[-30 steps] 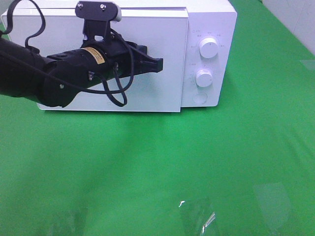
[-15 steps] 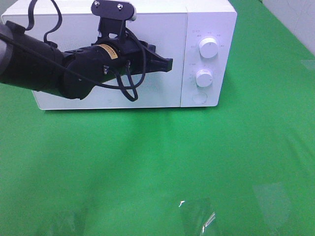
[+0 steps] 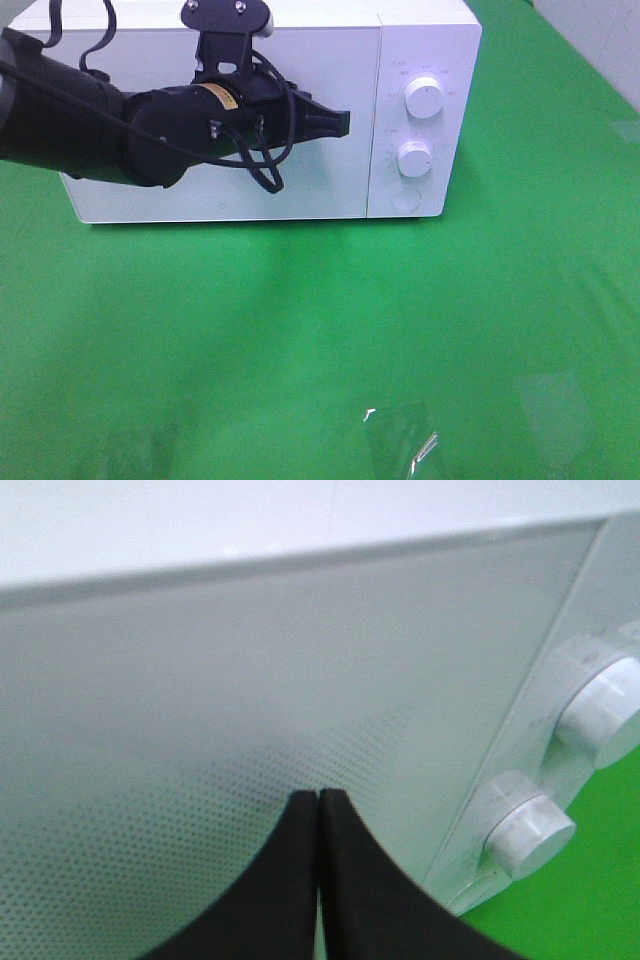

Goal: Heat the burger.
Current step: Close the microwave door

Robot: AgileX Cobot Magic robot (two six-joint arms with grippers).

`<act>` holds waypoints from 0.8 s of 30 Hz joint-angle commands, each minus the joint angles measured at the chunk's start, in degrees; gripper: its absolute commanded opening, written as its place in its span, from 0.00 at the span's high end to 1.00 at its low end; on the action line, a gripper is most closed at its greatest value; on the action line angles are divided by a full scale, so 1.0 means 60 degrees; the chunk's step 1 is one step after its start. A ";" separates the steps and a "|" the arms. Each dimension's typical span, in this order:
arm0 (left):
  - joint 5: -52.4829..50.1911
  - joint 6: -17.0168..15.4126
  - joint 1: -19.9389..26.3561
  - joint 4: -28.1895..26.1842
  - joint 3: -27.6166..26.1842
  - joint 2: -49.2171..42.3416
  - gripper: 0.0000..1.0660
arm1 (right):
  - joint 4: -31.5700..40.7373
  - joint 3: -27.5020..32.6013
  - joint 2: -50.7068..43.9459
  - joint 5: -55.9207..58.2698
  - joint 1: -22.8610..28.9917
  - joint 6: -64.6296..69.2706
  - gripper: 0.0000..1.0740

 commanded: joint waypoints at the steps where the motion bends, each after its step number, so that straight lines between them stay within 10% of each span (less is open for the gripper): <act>1: 0.1108 -0.0019 -0.0286 -0.0143 -0.0105 -0.0363 0.95 | 0.0010 0.0019 -0.0258 -0.0067 -0.0029 -0.0010 0.30; 12: 0.5796 0.0000 -0.0392 -0.0143 -0.0105 -0.1146 0.23 | 0.0010 0.0019 -0.0258 -0.0067 -0.0029 -0.0010 0.30; 24: 1.0122 0.0000 -0.0392 -0.0248 -0.0134 -0.2005 0.22 | 0.0010 0.0019 -0.0258 -0.0067 -0.0029 -0.0010 0.30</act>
